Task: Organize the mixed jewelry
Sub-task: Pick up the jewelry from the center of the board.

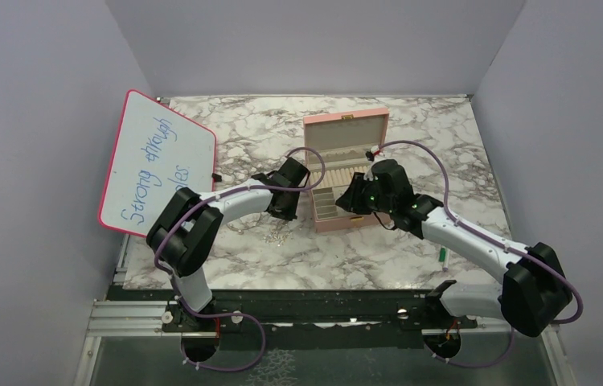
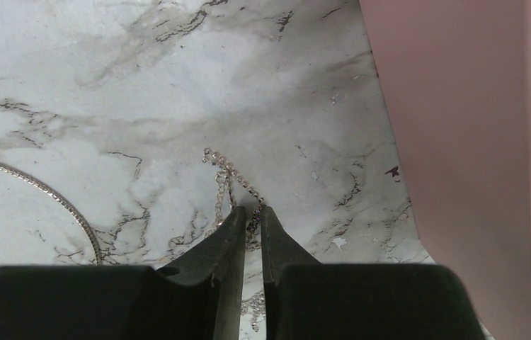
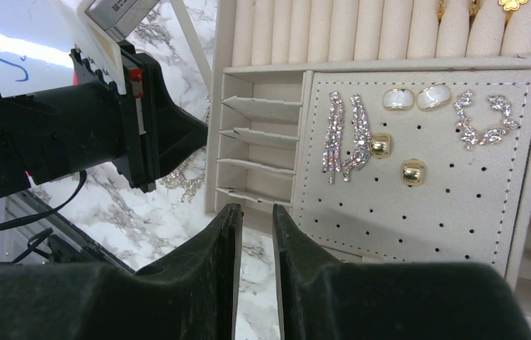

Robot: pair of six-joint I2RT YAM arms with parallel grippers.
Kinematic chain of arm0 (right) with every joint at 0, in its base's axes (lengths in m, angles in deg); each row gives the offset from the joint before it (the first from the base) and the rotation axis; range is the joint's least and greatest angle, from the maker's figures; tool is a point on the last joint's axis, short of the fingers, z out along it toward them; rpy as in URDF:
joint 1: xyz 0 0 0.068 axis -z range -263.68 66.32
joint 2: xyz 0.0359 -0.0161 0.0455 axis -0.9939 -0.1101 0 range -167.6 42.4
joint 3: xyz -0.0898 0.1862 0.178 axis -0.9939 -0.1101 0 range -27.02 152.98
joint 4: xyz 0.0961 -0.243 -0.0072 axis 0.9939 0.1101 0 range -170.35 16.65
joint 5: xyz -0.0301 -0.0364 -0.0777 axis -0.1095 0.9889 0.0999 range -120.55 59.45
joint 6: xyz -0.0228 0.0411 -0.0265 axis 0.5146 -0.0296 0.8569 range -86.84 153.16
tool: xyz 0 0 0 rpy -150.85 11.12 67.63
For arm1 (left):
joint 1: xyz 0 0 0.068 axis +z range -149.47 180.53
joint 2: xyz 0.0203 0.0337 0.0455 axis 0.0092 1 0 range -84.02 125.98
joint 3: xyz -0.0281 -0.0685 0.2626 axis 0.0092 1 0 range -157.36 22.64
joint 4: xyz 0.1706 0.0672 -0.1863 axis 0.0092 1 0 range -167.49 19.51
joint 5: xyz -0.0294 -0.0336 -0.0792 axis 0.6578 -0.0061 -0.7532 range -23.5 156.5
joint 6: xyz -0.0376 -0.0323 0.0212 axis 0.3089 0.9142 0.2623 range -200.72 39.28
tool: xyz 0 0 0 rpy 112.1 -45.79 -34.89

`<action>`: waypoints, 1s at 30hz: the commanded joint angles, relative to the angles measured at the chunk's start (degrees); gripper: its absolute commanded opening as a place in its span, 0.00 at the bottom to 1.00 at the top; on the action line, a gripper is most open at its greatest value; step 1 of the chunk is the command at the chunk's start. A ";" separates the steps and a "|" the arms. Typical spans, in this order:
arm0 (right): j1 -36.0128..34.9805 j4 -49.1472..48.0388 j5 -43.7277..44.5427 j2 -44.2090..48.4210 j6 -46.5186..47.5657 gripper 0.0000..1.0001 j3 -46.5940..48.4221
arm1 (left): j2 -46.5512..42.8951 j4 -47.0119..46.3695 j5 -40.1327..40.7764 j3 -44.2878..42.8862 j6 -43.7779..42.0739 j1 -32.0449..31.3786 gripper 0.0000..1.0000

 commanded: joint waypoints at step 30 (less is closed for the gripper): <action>-0.01 -12.46 -10.26 -0.11 6.93 0.40 -1.37 | -23.72 2.44 -7.71 1.72 -7.04 -0.69 0.00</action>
